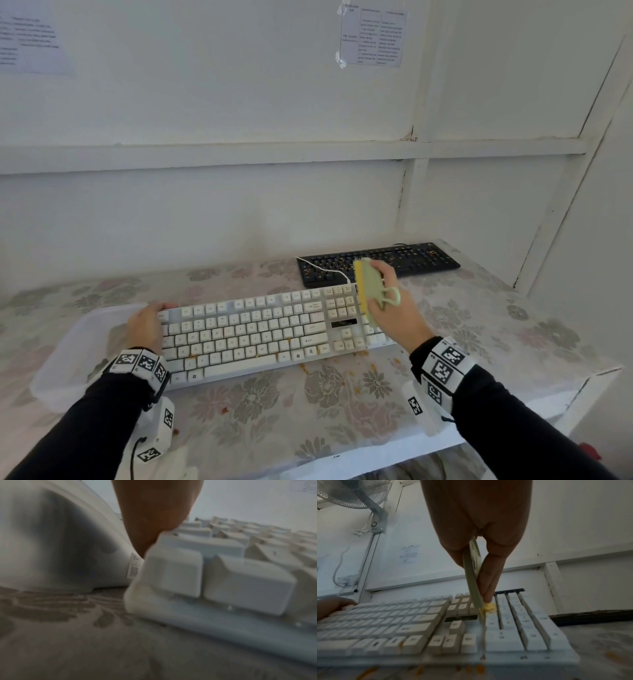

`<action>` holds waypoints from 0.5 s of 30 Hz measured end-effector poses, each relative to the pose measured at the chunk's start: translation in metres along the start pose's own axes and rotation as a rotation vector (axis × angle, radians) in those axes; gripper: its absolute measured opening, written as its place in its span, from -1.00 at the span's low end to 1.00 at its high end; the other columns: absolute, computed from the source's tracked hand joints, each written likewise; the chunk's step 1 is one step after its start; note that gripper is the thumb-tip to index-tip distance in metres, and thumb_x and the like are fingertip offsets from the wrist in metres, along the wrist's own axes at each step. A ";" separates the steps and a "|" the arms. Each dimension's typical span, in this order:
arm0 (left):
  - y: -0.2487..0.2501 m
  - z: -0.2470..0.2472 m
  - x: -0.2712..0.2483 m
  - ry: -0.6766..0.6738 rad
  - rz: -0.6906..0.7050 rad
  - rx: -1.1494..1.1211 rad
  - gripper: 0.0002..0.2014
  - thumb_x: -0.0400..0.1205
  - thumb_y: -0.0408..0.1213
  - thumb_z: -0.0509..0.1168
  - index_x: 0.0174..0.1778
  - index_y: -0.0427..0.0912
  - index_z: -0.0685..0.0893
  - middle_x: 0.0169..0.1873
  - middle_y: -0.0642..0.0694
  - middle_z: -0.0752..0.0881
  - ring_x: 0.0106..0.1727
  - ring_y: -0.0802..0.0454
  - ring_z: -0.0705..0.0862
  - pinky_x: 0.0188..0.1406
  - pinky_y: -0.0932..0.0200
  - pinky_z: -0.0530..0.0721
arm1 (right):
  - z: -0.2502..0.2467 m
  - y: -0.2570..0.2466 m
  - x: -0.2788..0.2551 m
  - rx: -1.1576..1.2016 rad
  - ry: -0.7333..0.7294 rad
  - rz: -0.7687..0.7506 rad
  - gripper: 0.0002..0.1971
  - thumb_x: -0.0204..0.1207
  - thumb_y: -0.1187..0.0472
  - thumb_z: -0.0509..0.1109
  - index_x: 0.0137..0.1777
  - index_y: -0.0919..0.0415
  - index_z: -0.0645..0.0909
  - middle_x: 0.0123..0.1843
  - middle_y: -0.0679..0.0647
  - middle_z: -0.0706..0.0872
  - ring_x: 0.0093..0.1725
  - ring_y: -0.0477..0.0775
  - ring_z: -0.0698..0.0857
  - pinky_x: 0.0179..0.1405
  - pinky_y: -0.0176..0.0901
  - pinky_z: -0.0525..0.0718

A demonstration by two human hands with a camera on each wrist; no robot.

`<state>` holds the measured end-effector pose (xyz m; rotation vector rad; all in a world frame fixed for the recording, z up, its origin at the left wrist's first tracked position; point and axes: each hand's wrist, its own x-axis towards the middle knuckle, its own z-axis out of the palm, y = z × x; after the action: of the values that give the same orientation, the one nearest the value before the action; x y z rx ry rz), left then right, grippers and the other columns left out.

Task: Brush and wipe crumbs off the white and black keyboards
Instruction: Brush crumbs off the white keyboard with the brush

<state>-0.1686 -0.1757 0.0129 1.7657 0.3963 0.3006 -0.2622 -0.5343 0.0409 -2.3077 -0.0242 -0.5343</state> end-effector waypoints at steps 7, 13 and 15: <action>0.008 0.000 -0.009 -0.009 -0.025 -0.010 -0.68 0.70 -0.35 0.00 -0.19 -0.15 0.65 -0.59 -0.02 0.65 -0.61 0.15 0.63 -0.60 0.30 0.56 | -0.001 0.005 -0.020 -0.081 -0.215 0.106 -0.42 0.45 0.49 0.20 0.20 -0.24 0.22 -0.52 -0.02 0.47 -0.74 -0.18 0.41 -0.73 -0.44 0.33; 0.010 0.001 -0.010 -0.008 -0.011 -0.040 -0.73 0.70 -0.37 0.01 -0.03 -0.23 0.64 -0.55 0.01 0.62 -0.41 0.09 0.64 -0.56 0.43 0.45 | -0.003 0.009 -0.009 -0.062 0.077 -0.032 -0.37 0.45 0.53 0.22 0.42 -0.02 0.21 -0.41 -0.05 0.50 -0.56 -0.12 0.46 -0.63 -0.42 0.46; 0.010 0.001 -0.009 -0.012 -0.008 -0.059 -0.74 0.70 -0.40 0.02 -0.04 -0.26 0.63 -0.75 0.18 0.60 -0.57 0.37 0.61 -0.69 0.56 0.41 | -0.003 0.014 -0.010 -0.055 0.080 -0.014 -0.39 0.45 0.55 0.21 0.45 0.08 0.23 -0.41 -0.05 0.50 -0.54 -0.12 0.45 -0.60 -0.45 0.46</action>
<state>-0.1750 -0.1827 0.0222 1.7073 0.3825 0.2929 -0.2703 -0.5451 0.0291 -2.3392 0.0129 -0.6415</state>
